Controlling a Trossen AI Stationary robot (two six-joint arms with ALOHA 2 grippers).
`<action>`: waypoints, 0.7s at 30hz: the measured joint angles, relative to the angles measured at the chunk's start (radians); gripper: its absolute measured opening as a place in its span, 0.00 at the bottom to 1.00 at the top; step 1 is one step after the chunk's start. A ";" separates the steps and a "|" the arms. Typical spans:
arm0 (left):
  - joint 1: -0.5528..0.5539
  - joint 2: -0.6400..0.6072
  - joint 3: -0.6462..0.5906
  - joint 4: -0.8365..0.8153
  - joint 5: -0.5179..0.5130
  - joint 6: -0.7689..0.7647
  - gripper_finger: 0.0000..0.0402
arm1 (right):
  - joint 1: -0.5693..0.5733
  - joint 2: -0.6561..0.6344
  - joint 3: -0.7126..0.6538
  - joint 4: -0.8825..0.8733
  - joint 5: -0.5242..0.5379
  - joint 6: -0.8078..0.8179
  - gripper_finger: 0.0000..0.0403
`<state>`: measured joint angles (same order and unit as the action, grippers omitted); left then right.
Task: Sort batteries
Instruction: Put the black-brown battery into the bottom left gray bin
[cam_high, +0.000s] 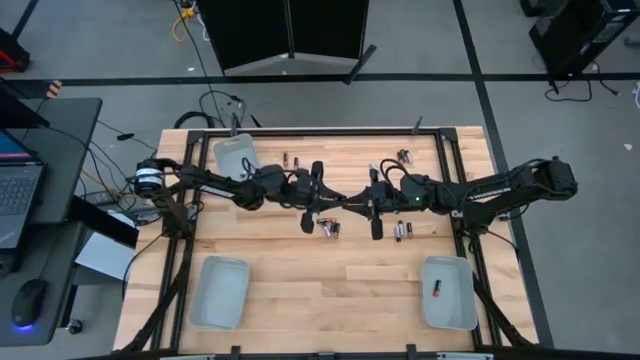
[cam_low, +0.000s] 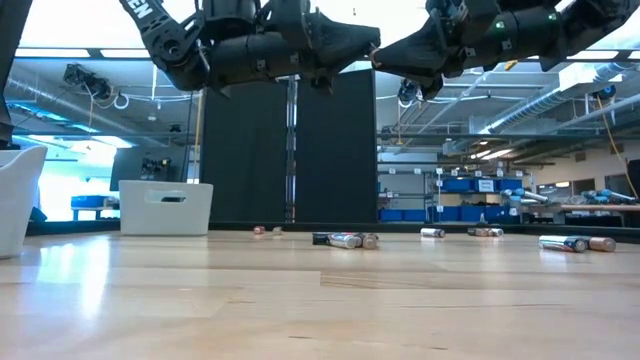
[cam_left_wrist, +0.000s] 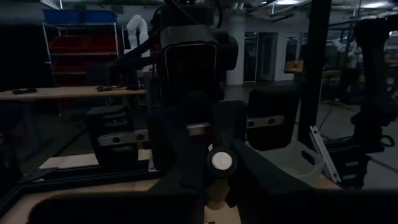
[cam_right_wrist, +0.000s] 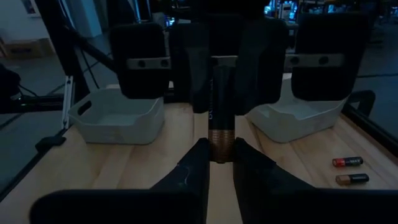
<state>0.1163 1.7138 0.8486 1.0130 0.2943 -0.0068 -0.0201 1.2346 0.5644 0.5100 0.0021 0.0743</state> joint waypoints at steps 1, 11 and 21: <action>-0.002 0.000 0.000 0.000 -0.002 0.002 0.14 | 0.000 0.000 0.000 -0.001 0.000 0.001 0.16; -0.005 -0.066 0.006 -0.087 0.003 0.041 0.14 | -0.002 -0.001 0.002 -0.007 0.002 0.053 0.29; -0.045 -0.275 0.008 -0.434 -0.039 0.160 0.14 | -0.024 0.000 0.002 -0.015 0.058 0.026 0.47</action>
<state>0.0716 1.4385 0.8562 0.5792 0.2551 0.1537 -0.0444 1.2343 0.5663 0.4951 0.0601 0.1002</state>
